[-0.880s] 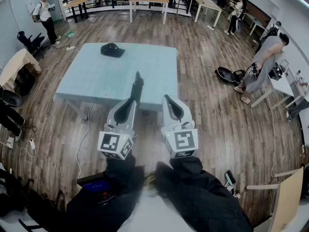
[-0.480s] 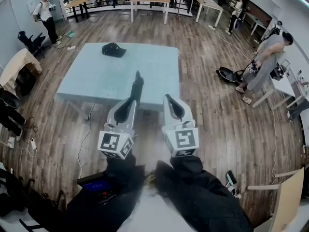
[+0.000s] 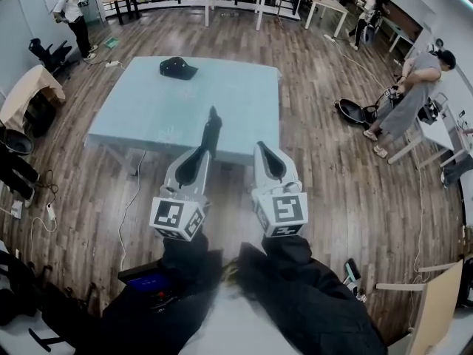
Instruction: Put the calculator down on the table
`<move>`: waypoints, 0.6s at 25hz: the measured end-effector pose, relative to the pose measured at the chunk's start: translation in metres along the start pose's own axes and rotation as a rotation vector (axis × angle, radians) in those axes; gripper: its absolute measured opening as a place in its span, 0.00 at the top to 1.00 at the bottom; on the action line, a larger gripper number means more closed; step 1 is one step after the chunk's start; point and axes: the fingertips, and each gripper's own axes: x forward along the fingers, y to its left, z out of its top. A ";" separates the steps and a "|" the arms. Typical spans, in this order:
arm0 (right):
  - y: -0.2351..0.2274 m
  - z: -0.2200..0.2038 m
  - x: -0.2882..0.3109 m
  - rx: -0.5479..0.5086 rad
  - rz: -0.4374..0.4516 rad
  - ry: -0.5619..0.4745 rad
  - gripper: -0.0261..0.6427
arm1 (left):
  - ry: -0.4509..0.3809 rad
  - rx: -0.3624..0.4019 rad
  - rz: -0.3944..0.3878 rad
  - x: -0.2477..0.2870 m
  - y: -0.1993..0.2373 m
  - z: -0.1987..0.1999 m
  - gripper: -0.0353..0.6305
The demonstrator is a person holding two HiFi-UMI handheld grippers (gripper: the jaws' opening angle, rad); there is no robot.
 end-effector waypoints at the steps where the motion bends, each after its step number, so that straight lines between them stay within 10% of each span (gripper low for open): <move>1: 0.001 -0.002 0.001 0.007 0.002 0.004 0.97 | 0.003 -0.001 0.000 -0.001 0.002 -0.001 0.88; 15: 0.022 -0.037 0.018 0.041 -0.014 0.105 0.96 | 0.068 -0.010 -0.008 -0.015 0.033 -0.028 0.88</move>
